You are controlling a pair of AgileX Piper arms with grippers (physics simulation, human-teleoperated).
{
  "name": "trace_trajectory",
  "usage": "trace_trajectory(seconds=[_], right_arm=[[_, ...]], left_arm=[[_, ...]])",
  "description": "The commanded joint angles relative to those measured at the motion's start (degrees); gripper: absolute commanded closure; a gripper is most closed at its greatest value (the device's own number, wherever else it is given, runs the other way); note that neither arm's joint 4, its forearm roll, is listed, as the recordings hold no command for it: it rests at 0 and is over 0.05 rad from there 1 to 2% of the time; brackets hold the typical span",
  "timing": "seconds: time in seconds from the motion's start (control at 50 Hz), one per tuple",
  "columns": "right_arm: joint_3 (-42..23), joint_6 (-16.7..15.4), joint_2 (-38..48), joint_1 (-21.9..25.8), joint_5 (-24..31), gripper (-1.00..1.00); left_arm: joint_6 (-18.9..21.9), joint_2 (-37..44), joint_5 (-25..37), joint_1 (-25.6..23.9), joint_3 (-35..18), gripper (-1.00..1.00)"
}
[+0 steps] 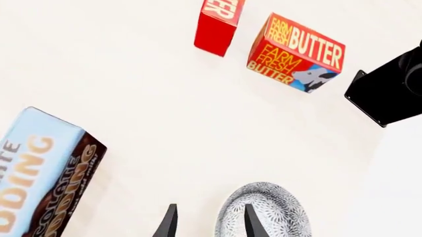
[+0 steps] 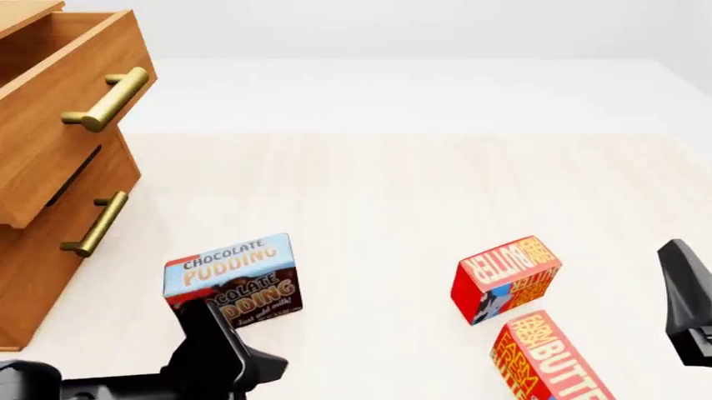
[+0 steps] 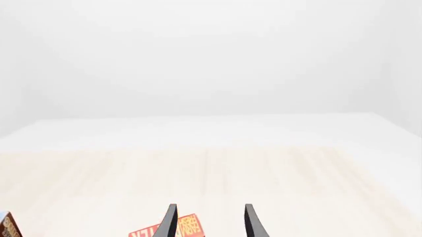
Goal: Put the bowl in the top drawer of the cabinet.
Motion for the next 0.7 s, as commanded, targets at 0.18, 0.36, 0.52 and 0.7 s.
trace_trajectory(seconds=[0.18,0.36,0.52,0.7], right_arm=[[0.00,-0.02,0.00,-0.14,0.21,-1.00],[0.00,-0.10,0.00,-0.26,0.30,-1.00],[0.00,-0.09,0.00,-0.43,0.30,-1.00],[0.00,-0.04,0.00,-0.45,0.36,-1.00]], left_arm=[[-2.44,4.16,-4.81,-1.92,0.92,-1.00],[-3.54,6.70,-7.72,-2.61,1.44,-1.00],[-4.66,8.62,-10.21,-3.09,1.98,-1.00],[-6.37,11.08,-13.49,-3.92,2.79,-1.00]])
